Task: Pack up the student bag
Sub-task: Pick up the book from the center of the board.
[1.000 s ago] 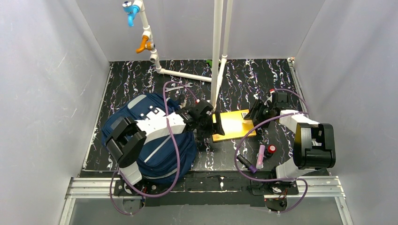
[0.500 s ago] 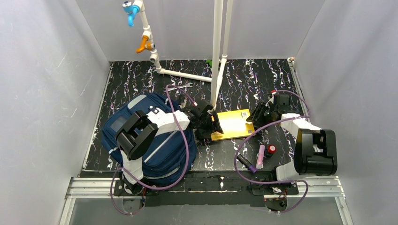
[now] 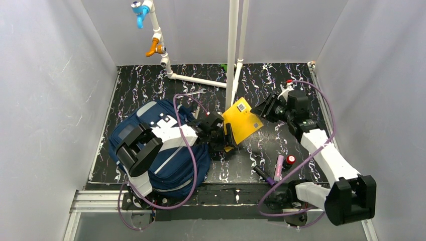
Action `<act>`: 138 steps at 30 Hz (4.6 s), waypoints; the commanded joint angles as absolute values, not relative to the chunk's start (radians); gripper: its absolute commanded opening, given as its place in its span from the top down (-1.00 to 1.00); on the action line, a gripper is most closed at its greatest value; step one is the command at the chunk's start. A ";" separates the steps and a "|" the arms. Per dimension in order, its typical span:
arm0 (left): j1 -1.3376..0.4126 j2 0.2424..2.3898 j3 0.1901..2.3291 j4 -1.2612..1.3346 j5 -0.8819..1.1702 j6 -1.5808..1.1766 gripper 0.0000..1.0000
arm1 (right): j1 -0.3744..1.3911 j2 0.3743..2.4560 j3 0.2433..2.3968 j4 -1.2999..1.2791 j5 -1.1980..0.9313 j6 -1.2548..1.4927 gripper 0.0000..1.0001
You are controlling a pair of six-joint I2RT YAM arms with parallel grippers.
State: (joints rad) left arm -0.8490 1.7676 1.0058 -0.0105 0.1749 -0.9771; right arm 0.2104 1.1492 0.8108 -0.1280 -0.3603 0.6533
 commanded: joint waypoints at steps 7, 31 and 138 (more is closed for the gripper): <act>-0.864 1.644 0.909 0.049 0.106 -0.849 -0.42 | 0.414 1.045 0.826 -0.181 -0.428 0.839 0.09; -0.938 1.203 0.781 0.030 -0.069 -0.645 -0.51 | 0.626 1.123 0.769 0.070 -0.339 1.034 0.10; -0.437 1.018 1.368 -1.039 0.035 -0.439 -0.66 | 0.653 0.883 0.821 -0.260 -0.433 0.527 0.97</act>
